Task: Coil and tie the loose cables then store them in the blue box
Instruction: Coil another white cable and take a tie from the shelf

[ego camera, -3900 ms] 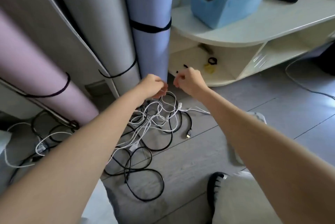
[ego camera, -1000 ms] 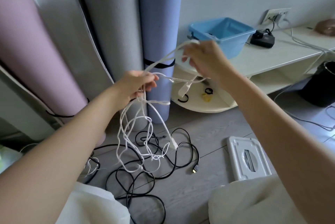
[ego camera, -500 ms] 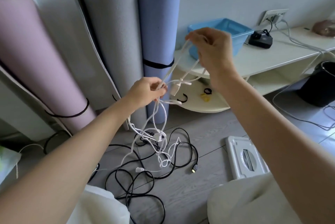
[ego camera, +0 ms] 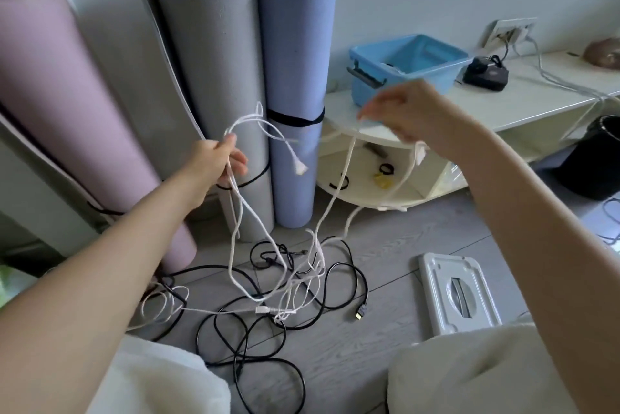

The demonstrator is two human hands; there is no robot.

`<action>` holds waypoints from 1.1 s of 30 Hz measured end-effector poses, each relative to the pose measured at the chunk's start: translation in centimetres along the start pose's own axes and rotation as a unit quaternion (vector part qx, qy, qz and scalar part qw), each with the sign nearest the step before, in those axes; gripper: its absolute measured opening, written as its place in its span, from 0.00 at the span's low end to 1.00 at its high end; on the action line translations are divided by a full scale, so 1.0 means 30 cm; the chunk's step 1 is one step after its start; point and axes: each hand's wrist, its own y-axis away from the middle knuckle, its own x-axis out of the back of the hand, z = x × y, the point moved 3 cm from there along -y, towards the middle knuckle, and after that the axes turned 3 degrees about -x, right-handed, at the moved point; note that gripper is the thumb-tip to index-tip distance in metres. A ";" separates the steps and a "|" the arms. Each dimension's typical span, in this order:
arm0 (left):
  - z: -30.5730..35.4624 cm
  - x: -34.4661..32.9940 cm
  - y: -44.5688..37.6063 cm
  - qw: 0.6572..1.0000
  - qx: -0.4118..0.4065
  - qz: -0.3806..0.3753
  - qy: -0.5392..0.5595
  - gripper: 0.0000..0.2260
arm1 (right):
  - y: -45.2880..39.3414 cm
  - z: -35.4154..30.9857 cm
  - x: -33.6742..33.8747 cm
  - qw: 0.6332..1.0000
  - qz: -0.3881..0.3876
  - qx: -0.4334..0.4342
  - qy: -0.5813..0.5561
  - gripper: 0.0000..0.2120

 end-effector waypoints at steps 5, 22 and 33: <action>0.030 -0.006 -0.013 0.999 -0.041 0.025 -0.001 0.19 | 0.006 0.046 -0.064 0.984 -0.121 -0.024 0.129 0.02; 0.232 -0.108 0.146 0.973 -0.107 -0.189 0.076 0.20 | 0.010 0.009 -0.135 0.987 -0.094 0.024 0.130 0.26; 0.232 -0.132 0.139 0.976 -0.094 -0.178 0.084 0.18 | 0.028 0.014 -0.156 0.942 -0.206 -0.017 -0.263 0.01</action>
